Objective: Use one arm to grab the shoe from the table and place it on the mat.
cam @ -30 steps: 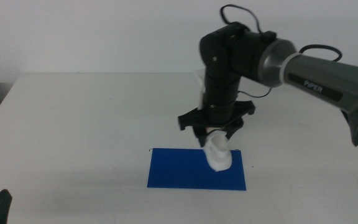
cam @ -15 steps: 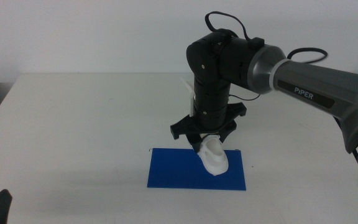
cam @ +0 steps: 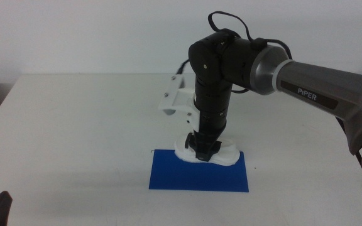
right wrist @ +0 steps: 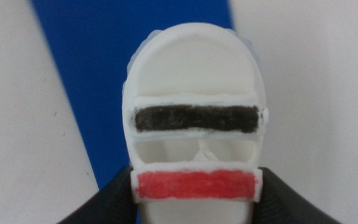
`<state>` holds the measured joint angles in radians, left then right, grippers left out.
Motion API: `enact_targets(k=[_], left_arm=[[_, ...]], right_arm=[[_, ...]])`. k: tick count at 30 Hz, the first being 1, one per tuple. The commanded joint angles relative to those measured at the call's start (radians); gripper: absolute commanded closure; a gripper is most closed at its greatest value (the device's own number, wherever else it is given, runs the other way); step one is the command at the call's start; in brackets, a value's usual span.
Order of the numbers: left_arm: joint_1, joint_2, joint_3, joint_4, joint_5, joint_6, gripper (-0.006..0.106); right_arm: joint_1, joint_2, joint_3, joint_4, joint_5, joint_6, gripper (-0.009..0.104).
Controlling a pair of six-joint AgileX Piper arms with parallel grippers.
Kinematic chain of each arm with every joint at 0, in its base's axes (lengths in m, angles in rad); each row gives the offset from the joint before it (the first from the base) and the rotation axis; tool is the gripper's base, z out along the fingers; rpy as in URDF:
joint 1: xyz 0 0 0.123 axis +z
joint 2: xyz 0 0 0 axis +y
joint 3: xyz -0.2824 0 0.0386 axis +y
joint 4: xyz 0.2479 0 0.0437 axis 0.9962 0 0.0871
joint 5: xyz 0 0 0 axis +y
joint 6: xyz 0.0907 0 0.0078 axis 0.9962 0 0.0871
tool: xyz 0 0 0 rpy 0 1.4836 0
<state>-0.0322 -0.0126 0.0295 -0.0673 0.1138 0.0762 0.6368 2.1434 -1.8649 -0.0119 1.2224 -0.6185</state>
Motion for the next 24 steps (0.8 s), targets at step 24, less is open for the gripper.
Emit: enact_targets(k=[24], left_arm=[[-0.005, -0.013, 0.007, -0.010, -0.082, -0.005, 0.007]], right_arm=[[0.000, 0.015, -0.033, 0.073, -0.026, -0.239, 0.099]])
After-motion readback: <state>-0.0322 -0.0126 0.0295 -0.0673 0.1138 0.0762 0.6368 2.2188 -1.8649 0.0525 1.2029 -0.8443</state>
